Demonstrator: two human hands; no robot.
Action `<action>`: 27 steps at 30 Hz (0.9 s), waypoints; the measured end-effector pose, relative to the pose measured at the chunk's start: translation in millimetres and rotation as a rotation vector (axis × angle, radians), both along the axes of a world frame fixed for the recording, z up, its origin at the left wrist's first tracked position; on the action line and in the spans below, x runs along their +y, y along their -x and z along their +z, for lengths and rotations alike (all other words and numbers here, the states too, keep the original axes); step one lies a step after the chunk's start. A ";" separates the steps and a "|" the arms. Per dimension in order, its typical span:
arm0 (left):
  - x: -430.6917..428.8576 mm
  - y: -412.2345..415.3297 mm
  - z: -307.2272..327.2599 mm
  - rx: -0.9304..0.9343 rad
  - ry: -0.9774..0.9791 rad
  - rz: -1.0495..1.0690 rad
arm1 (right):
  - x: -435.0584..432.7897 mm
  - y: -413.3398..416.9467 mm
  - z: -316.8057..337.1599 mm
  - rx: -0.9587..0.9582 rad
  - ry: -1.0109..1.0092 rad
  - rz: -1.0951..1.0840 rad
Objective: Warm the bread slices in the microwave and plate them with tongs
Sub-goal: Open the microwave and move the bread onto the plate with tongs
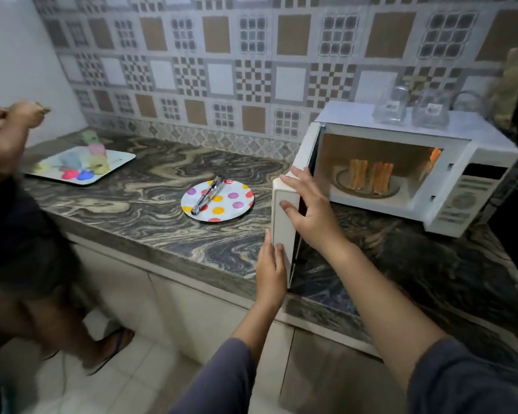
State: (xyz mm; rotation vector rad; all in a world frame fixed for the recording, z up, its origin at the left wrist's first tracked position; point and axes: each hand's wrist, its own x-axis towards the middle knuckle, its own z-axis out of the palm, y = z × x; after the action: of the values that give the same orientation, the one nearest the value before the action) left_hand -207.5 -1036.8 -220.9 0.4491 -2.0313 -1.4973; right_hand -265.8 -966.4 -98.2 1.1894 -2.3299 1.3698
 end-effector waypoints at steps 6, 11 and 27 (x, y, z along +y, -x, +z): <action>-41.1 -4.2 1.7 -0.061 -0.116 0.016 | -49.4 -12.0 -3.8 0.025 -0.013 -0.059; -63.7 -7.4 6.3 -0.084 -0.121 -0.005 | -71.1 -11.4 -4.8 0.075 -0.035 -0.114; -82.9 -18.7 26.2 -0.100 -0.086 0.045 | -75.9 -11.8 26.4 0.153 -0.174 -0.187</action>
State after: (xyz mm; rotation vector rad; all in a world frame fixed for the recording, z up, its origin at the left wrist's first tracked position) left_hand -188.8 -1119.7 -194.7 0.6113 -2.0236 -1.5677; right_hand -254.0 -1042.2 -71.8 1.0472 -2.4184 0.9973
